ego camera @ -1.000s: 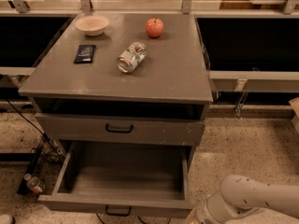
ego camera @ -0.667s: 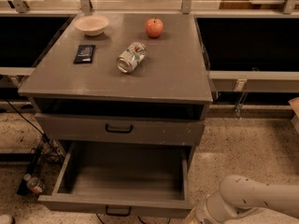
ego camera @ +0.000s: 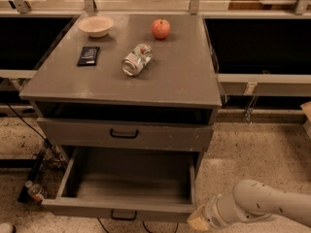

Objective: Close middle drawer

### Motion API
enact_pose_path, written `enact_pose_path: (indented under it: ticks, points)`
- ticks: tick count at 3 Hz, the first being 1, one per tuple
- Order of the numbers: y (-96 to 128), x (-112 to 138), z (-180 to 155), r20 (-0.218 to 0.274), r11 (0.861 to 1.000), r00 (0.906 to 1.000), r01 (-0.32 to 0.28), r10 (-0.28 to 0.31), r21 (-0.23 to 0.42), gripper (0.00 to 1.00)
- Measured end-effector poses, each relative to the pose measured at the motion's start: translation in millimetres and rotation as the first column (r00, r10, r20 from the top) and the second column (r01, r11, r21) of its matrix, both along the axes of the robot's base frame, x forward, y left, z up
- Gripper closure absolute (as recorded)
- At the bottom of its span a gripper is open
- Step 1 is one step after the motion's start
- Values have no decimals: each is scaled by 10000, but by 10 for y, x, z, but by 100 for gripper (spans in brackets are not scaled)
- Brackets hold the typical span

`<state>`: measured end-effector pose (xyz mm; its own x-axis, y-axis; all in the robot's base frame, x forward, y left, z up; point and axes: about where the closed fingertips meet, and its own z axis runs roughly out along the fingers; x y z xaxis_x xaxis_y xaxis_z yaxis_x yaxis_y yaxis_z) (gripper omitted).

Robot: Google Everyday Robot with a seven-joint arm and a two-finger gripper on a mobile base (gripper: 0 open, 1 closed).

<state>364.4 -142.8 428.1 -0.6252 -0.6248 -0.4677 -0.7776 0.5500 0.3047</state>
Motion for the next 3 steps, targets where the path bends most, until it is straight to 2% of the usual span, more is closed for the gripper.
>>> enact_pose_path:
  ticks: [1, 3]
  points:
    - [-38, 152, 41, 314, 9993, 9989, 348, -351, 96, 100]
    - [-38, 153, 41, 315, 9993, 9989, 348, -351, 96, 57]
